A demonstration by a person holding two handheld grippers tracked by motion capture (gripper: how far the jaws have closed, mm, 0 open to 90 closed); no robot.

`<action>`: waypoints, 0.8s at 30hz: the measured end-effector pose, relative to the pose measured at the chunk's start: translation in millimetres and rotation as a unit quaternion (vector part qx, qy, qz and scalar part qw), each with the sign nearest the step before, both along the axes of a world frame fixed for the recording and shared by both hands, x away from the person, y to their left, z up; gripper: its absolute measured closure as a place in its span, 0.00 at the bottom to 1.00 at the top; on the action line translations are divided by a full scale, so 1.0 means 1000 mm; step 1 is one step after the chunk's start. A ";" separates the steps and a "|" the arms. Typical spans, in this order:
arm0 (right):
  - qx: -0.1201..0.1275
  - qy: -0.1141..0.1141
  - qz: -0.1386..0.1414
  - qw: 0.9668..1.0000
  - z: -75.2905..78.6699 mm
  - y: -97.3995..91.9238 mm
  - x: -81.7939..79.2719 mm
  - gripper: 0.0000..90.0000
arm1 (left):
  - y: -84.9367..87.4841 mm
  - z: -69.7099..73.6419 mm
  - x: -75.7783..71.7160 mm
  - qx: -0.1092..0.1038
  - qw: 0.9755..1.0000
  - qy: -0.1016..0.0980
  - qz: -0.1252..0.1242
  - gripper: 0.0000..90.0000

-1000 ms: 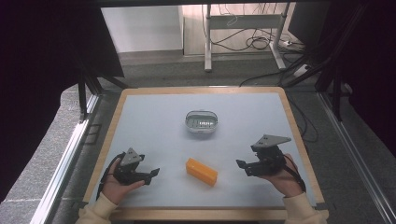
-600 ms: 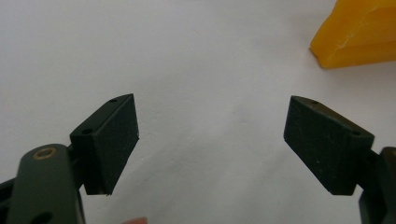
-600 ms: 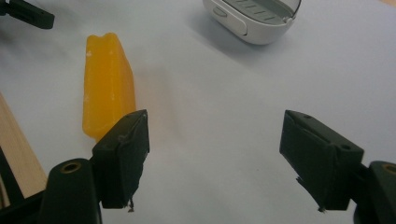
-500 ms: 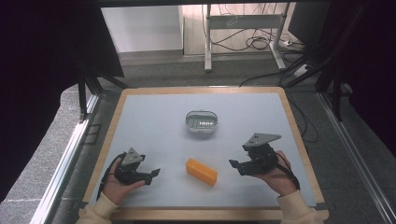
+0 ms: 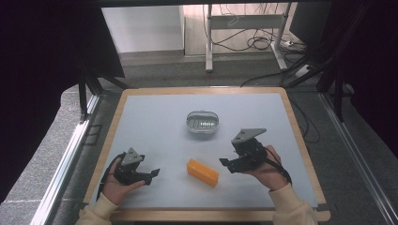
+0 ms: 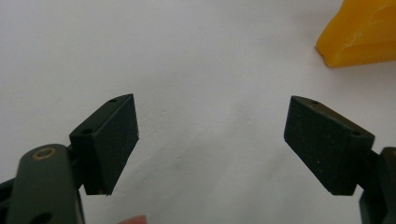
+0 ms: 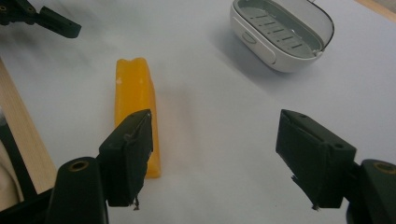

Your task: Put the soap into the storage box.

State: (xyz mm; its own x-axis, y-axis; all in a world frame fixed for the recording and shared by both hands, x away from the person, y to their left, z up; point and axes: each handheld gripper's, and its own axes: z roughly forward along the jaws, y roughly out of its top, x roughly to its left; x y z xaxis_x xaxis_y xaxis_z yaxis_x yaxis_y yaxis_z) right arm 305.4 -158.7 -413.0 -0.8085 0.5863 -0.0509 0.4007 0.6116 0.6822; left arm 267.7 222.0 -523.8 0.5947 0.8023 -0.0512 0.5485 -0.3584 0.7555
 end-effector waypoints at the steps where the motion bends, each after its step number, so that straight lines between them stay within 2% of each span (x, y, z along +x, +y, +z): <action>1: 0.000 0.000 0.000 1.000 0.000 0.000 0.000 0.31 | 0.000 0.000 0.000 0.000 1.000 0.000 0.000 0.20; 8: -0.002 0.005 0.010 1.000 0.004 0.011 0.003 0.31 | 0.001 0.000 0.001 0.000 1.000 0.002 0.000 0.20; 13: -0.002 -0.001 0.020 1.000 0.007 0.020 0.002 0.32 | 0.001 0.000 0.001 -0.001 1.000 0.001 0.003 0.20; 24: -0.017 0.018 0.049 0.999 -0.005 0.039 -0.001 0.32 | 0.003 0.001 0.000 -0.002 1.000 -0.002 0.001 0.20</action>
